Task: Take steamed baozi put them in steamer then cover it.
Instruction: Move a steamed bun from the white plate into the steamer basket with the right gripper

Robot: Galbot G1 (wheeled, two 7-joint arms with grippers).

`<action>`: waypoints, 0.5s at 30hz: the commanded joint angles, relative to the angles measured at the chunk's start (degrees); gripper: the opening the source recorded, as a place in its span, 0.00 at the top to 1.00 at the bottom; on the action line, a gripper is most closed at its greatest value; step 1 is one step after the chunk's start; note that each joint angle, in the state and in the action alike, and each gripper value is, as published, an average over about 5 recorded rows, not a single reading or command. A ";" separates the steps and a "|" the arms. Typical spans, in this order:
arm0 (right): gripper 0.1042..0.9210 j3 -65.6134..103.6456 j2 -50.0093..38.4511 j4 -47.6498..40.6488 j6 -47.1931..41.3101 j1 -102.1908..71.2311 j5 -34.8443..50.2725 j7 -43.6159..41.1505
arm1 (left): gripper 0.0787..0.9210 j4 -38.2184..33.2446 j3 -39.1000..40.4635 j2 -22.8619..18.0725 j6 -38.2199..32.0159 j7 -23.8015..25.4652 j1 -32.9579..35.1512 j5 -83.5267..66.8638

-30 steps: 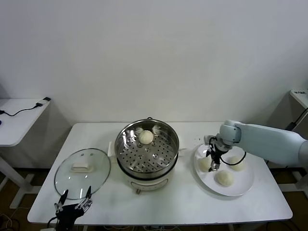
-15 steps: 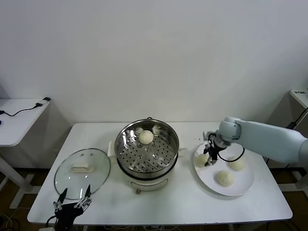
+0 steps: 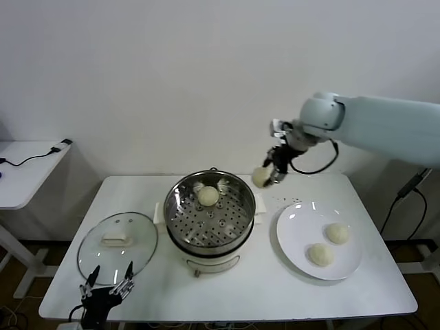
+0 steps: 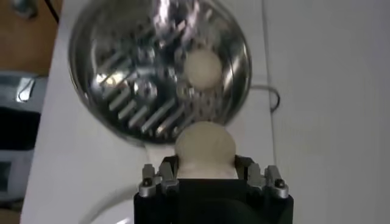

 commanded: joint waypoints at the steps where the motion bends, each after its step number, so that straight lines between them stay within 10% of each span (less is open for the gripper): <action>1: 0.37 2.82 14.38 4.23 -6.15 2.14 10.94 6.91 | 0.12 -0.04 0.00 0.00 0.10 0.01 -0.03 0.02; 15: 0.37 4.59 25.64 -10.39 -8.57 -16.90 1.56 12.34 | 0.12 -0.15 -0.28 -0.29 -0.16 0.01 0.52 0.12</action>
